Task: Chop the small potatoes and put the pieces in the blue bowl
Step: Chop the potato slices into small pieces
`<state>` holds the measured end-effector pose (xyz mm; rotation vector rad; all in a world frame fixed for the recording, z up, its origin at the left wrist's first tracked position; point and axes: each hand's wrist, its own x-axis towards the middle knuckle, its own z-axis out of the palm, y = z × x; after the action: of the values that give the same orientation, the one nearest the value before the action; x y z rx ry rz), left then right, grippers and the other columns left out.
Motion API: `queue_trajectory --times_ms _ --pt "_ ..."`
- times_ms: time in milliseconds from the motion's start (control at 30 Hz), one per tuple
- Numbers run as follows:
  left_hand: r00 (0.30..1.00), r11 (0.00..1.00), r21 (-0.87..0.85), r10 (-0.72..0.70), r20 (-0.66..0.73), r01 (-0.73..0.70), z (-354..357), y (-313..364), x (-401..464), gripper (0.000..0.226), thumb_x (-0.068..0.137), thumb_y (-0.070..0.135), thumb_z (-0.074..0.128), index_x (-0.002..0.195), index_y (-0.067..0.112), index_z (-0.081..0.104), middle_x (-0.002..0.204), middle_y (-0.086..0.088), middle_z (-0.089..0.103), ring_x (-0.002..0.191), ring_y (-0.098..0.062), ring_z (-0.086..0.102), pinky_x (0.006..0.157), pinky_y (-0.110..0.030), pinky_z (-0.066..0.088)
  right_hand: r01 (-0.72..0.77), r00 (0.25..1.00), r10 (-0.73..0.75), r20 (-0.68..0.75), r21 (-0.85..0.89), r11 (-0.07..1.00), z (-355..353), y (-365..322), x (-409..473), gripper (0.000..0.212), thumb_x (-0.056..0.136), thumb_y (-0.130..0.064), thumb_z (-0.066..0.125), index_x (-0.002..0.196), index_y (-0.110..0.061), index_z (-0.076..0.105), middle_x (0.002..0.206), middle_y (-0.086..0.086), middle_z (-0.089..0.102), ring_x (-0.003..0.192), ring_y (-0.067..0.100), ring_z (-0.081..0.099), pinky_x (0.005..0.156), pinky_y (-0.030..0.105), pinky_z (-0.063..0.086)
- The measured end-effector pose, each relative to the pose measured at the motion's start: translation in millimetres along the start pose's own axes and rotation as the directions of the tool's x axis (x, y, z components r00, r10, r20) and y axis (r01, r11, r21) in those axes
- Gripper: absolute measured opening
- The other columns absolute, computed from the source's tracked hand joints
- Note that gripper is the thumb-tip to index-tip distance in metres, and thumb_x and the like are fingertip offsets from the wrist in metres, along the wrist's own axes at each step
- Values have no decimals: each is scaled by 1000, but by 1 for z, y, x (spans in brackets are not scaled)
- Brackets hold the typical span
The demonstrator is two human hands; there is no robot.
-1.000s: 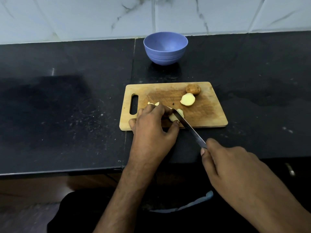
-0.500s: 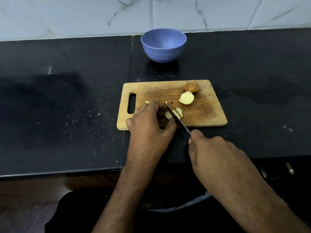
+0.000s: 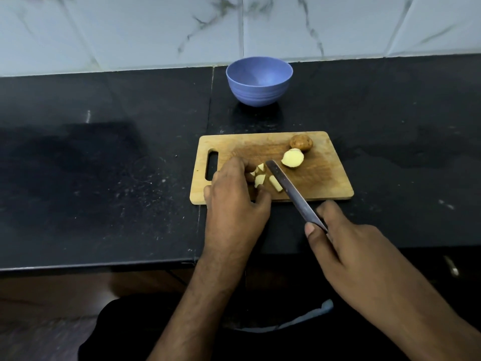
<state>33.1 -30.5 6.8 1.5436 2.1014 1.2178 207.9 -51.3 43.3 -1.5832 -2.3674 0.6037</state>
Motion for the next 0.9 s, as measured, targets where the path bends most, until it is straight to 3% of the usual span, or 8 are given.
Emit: queue_trajectory --times_ms 333,567,667,900 --pt "999 995 -96 4 -40 -8 -4 -8 -4 33 82 17 70 103 32 50 88 16 61 86 -10 61 86 -47 53 26 999 -18 32 -240 970 -2 -8 7 18 101 -48 24 93 -37 35 65 -7 55 53 6 54 46 18 33" --pt "998 996 -83 22 -55 -27 -1 -10 -3 31 85 21 73 103 33 50 86 18 58 87 -8 59 86 -47 53 3 992 25 122 -229 973 -4 -11 12 22 103 -44 25 86 -34 36 66 -4 56 55 8 55 50 21 42" --pt "996 997 -80 9 -91 -17 0 -11 0 29 87 16 70 105 29 51 88 15 58 87 -10 60 84 -46 54 23 987 17 162 -244 970 -9 -11 15 24 104 -43 26 83 -33 35 67 -4 54 55 8 54 48 19 38" --pt "991 997 -68 30 -131 -39 -1 -10 2 25 87 8 64 105 22 54 99 10 58 90 -8 58 81 -38 54 -8 992 38 121 -241 970 -13 -4 -2 22 101 -46 27 87 -33 38 66 -4 57 55 8 57 50 21 44"
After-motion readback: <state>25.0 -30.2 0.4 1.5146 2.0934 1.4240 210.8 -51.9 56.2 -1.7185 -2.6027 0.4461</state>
